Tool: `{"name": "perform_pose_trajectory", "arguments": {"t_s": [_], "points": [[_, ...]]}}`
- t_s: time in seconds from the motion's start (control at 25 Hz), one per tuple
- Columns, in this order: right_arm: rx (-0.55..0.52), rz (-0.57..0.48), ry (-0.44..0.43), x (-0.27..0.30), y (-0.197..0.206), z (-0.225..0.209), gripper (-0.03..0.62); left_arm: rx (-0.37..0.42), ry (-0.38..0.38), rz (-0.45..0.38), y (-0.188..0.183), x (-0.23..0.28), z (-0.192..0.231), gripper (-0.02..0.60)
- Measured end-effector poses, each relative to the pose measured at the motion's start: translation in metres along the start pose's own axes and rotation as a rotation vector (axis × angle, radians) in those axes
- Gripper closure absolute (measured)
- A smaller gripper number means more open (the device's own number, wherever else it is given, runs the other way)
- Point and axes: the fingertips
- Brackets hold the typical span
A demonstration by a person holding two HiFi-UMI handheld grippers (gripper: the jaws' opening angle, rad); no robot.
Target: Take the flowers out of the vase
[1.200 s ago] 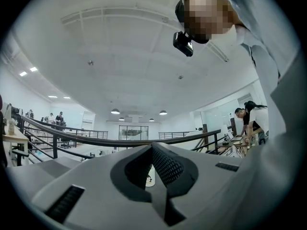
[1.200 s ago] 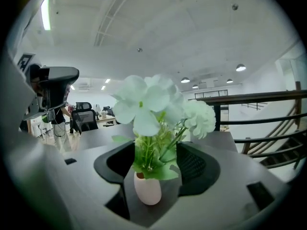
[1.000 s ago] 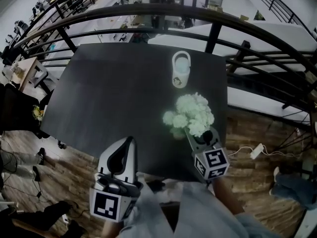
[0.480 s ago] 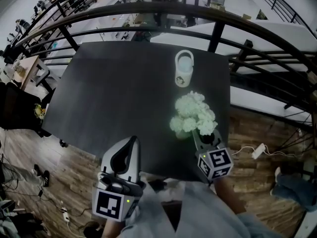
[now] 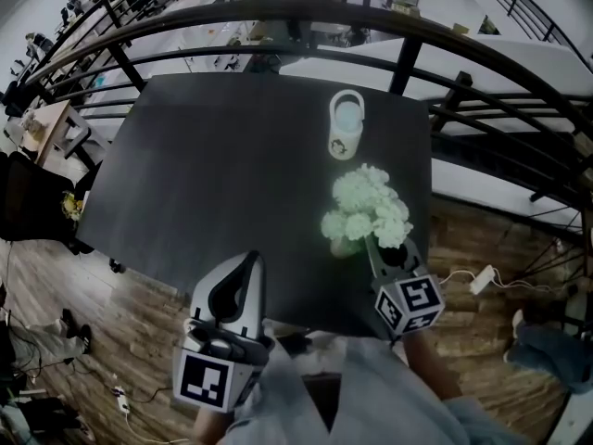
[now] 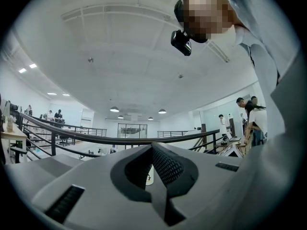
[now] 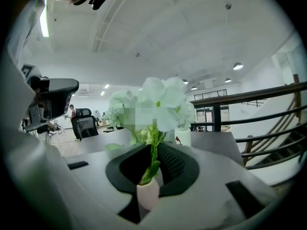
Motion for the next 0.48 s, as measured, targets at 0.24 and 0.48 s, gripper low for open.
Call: {"name": "perform_pose_trajectory", "arguments": {"t_s": [0.24,0.48], "points": [[-0.010,-0.015,0.006,0.000,-0.009,0.004,0.546,-0.010,0.015,-0.002,0.001,-0.001,0.005,0.584],[-0.018,-0.041,0.022,-0.004,-0.023,0.007,0.546,-0.017,0.026,-0.004,0.002,-0.003,0.008,0.584]]}}
Point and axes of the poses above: the fingertips, and each gripper's own axes: x forward along the fingers, z to its left, y out of its underside, and after that the axes turned 7 degrees about x, right-handed
